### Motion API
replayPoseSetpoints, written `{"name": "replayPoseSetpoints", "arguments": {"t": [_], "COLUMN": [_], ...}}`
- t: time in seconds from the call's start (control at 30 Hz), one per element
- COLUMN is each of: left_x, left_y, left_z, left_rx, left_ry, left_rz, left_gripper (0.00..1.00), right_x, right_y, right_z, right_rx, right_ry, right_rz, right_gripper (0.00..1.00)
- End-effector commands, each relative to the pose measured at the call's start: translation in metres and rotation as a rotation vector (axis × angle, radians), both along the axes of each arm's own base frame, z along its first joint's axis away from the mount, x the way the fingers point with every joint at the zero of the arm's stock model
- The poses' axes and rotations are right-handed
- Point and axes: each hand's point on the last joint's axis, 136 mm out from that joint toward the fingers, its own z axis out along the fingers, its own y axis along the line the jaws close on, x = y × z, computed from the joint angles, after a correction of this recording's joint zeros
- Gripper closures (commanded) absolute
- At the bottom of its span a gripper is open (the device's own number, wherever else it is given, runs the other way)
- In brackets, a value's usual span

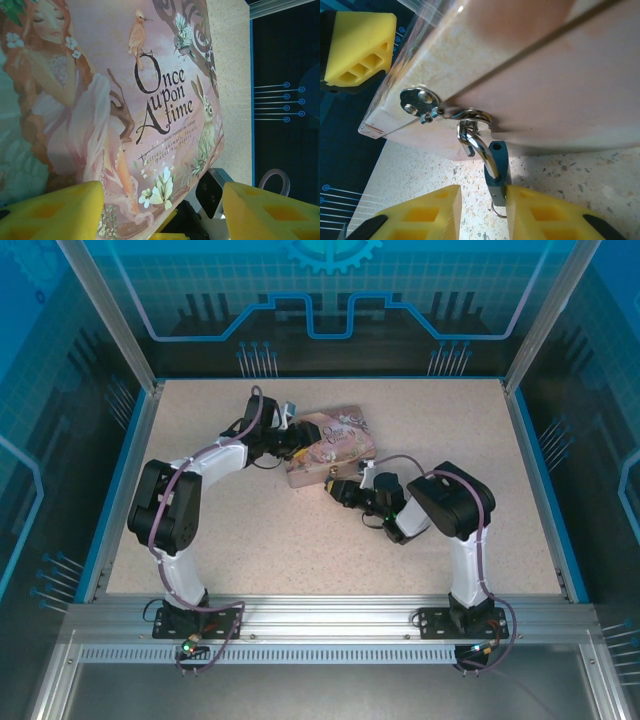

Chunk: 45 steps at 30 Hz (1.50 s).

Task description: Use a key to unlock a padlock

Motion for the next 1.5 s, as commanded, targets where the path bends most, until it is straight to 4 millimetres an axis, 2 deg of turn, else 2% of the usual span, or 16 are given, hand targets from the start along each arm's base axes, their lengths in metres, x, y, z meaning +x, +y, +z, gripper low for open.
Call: {"name": "replayPoseSetpoints", "arguments": {"t": [0.0, 0.17, 0.47, 0.63, 1.27, 1.47], "left_x": [-0.004, -0.004, -0.008, -0.016, -0.037, -0.043], "left_y": [-0.001, -0.001, 0.001, 0.006, 0.007, 0.002], "left_z": [0.006, 0.006, 0.004, -0.007, -0.033, -0.038], "left_rx": [0.001, 0.002, 0.012, 0.028, 0.05, 0.063], "left_ry": [-0.01, -0.011, -0.007, 0.008, 0.048, 0.056], "left_rz": [0.006, 0.006, 0.015, 0.024, 0.033, 0.02], "left_gripper": [0.35, 0.35, 0.35, 0.35, 0.35, 0.35], "right_x": [-0.012, -0.007, -0.003, -0.001, 0.005, 0.005], "right_y": [0.0, 0.001, 0.0, -0.005, -0.023, -0.034], "right_z": [-0.031, -0.032, -0.028, -0.026, -0.029, -0.031], "right_rx": [-0.042, -0.036, -0.005, 0.027, 0.063, -0.061], "right_ry": [0.079, 0.077, 0.08, 0.11, 0.262, 0.315], "right_rz": [-0.001, -0.009, -0.051, -0.094, -0.246, -0.295], "right_gripper": [0.69, 0.7, 0.84, 0.89, 0.9, 0.9]}}
